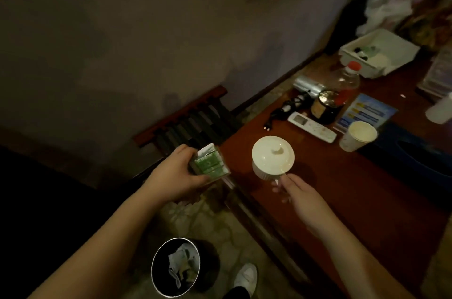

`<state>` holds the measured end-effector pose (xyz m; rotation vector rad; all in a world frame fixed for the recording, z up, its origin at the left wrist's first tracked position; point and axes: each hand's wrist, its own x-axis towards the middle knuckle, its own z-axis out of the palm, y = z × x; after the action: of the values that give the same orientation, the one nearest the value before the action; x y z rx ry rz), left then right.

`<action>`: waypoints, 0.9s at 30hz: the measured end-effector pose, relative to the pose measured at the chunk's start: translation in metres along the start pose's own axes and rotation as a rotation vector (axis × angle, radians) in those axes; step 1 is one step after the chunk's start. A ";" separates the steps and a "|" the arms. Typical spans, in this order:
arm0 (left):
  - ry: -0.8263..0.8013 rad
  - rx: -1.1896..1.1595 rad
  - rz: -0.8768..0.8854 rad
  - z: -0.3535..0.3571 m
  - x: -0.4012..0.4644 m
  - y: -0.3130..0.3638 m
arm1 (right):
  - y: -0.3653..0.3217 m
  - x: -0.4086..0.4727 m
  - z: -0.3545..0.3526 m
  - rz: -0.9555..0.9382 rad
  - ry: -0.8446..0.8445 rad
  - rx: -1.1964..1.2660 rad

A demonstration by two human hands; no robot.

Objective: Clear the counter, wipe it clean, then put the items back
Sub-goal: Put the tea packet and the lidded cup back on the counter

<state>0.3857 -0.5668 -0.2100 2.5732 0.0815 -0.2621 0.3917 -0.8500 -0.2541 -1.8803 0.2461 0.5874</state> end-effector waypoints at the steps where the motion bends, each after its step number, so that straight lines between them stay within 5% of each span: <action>1: 0.029 0.000 -0.017 -0.011 -0.019 -0.010 | -0.007 -0.009 0.013 -0.018 -0.030 -0.010; 16: 0.375 -0.056 -0.314 -0.136 -0.346 -0.146 | -0.090 -0.187 0.239 -0.308 -0.445 -0.216; 27: 0.615 -0.120 -0.517 -0.188 -0.553 -0.232 | -0.131 -0.293 0.408 -0.398 -0.927 -0.152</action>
<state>-0.1498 -0.2729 -0.0613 2.3783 0.9576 0.3485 0.0836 -0.4568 -0.1128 -1.5432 -0.7718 1.1348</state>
